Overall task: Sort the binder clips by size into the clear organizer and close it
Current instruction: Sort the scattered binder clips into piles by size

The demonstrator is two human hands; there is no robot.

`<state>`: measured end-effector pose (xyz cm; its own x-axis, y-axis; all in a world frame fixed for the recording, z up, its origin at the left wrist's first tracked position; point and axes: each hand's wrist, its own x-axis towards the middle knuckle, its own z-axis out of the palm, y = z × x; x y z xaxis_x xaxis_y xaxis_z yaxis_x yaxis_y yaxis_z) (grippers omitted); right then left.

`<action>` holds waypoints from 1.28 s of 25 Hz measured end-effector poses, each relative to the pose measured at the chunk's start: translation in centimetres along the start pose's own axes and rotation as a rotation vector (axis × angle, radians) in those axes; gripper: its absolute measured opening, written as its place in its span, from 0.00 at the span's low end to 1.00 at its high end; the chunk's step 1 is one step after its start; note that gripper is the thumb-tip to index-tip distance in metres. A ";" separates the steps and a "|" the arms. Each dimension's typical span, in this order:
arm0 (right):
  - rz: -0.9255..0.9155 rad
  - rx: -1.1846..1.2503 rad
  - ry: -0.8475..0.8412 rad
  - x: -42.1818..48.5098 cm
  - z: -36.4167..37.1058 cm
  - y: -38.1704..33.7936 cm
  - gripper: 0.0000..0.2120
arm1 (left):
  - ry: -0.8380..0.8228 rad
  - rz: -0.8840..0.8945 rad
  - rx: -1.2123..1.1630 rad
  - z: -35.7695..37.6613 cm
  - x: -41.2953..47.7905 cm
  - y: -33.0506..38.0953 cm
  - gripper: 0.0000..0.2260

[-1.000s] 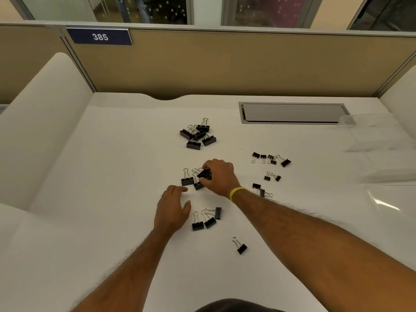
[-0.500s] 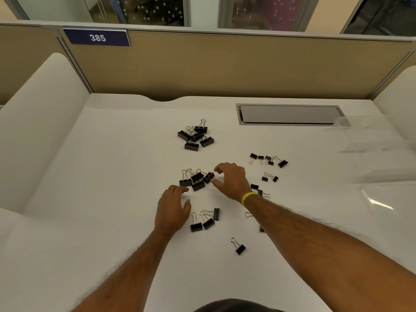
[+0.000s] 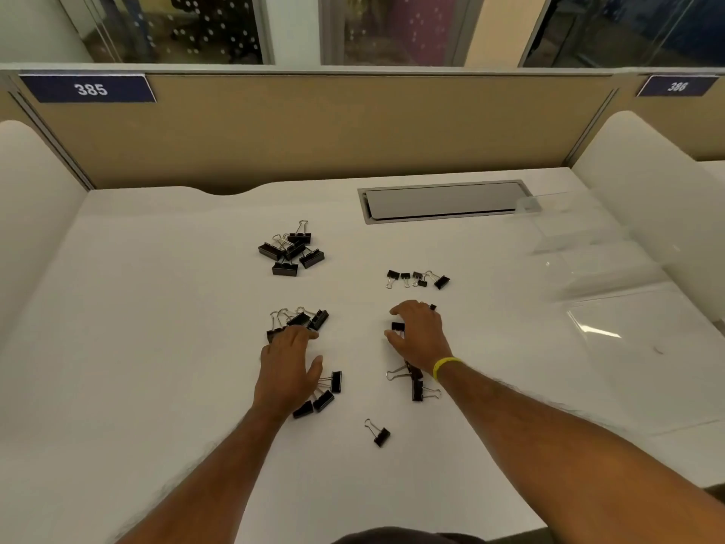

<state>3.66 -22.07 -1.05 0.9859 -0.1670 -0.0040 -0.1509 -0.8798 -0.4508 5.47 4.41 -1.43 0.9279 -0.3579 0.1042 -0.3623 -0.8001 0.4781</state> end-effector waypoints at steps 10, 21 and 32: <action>0.264 -0.018 0.025 2.0 -3.4 6.5 0.26 | -0.017 0.003 0.017 -0.3 0.2 0.0 0.17; -0.019 0.156 -0.182 -2.7 -2.6 4.4 0.15 | -0.056 0.032 -0.002 0.3 0.6 1.5 0.16; -0.047 -0.013 -0.323 -3.1 -2.2 2.5 0.16 | -0.115 0.035 -0.011 0.5 -1.0 1.8 0.14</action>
<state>0.02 -24.76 -0.23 0.9632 0.0219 -0.2678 -0.1038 -0.8889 -0.4461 3.87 3.12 -1.13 0.8984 -0.4386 0.0209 -0.3926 -0.7812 0.4854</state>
